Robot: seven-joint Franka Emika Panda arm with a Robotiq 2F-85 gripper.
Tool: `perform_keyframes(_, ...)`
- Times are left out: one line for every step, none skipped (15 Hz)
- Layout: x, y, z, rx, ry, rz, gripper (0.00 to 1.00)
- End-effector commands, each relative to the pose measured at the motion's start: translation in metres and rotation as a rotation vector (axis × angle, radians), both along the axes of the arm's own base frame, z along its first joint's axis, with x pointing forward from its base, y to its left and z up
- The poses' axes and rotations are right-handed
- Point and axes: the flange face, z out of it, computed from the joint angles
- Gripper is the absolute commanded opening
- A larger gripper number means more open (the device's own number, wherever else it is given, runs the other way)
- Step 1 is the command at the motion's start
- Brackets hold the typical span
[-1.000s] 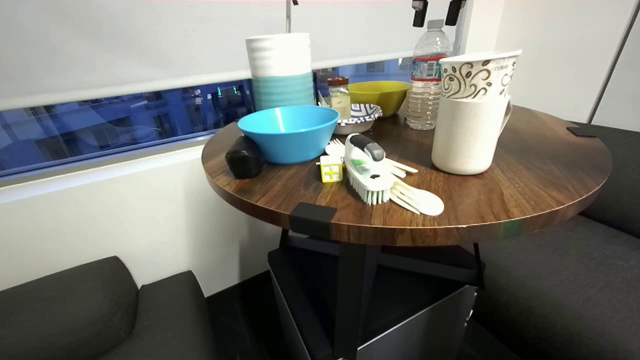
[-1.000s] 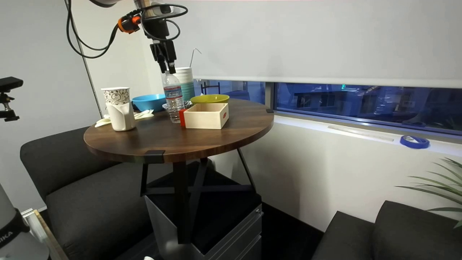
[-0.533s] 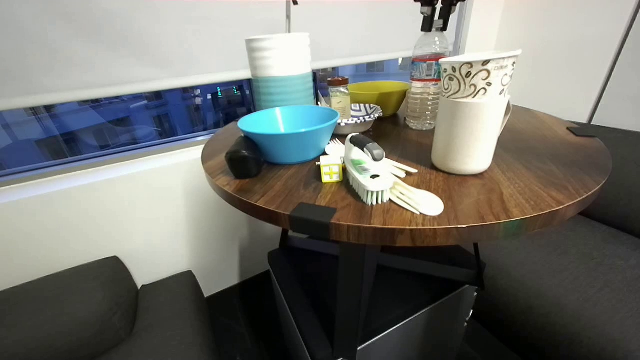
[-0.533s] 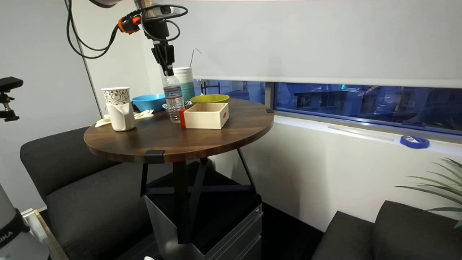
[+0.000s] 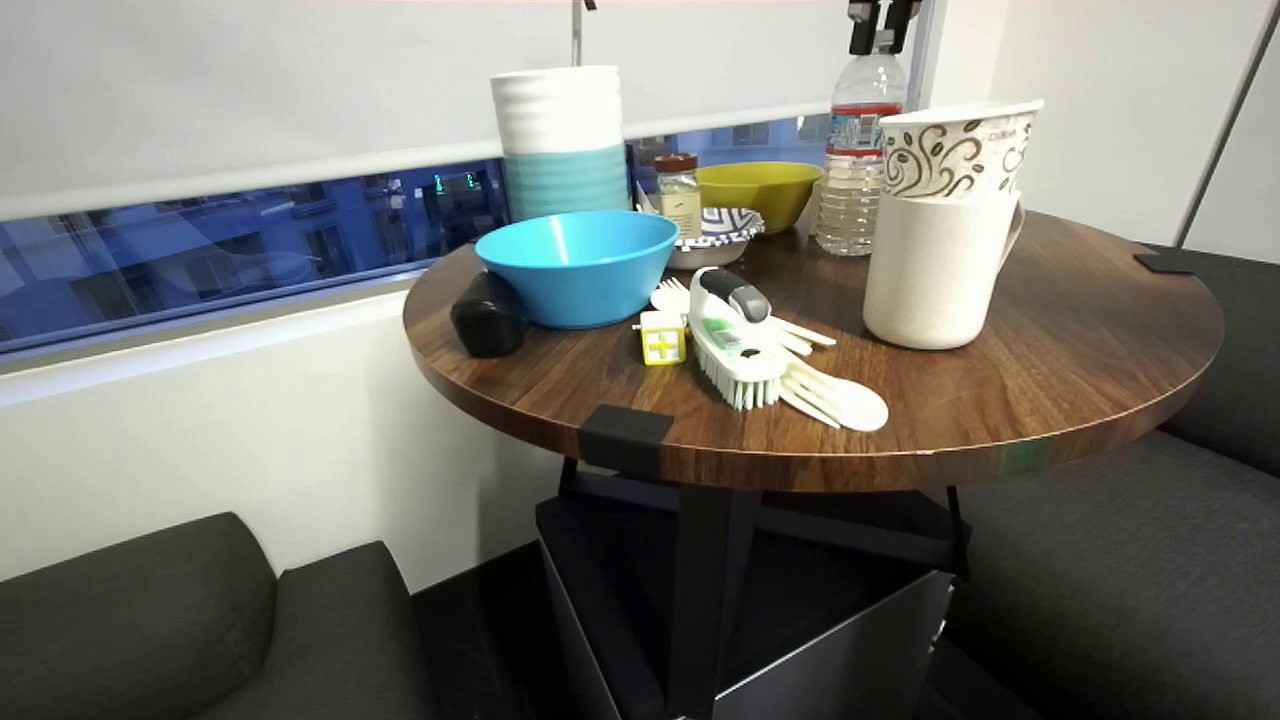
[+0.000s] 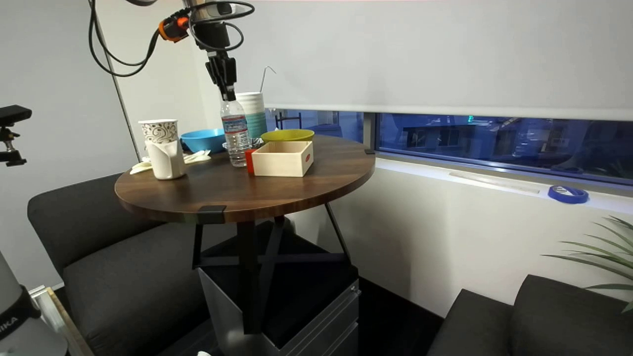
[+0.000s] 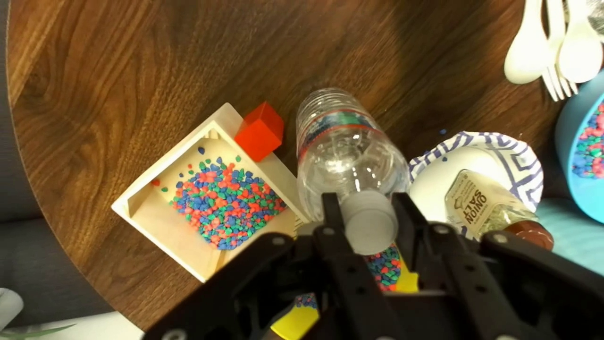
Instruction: Pick up the paper cup and put it in the white mug, pick up the water bottle and put it in the paper cup
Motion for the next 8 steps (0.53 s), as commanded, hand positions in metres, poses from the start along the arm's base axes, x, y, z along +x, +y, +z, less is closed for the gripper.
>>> perform_keyframes(-0.027, 0.006, 0.047, -0.026, -0.026, -0.018, 0.08)
perform_keyframes(-0.033, 0.006, 0.058, -0.027, -0.029, -0.016, 0.08)
perform_keyframes(-0.039, 0.006, 0.068, -0.033, -0.034, -0.016, 0.08)
perform_keyframes(-0.045, 0.006, 0.077, -0.035, -0.038, -0.014, 0.08)
perform_keyframes(-0.052, 0.008, 0.090, -0.031, -0.046, -0.009, 0.08)
perform_keyframes(-0.057, 0.010, 0.100, -0.034, -0.052, -0.003, 0.08)
perform_keyframes(-0.062, 0.011, 0.110, -0.037, -0.059, 0.000, 0.08)
perform_keyframes(-0.066, 0.013, 0.120, -0.041, -0.068, 0.006, 0.08)
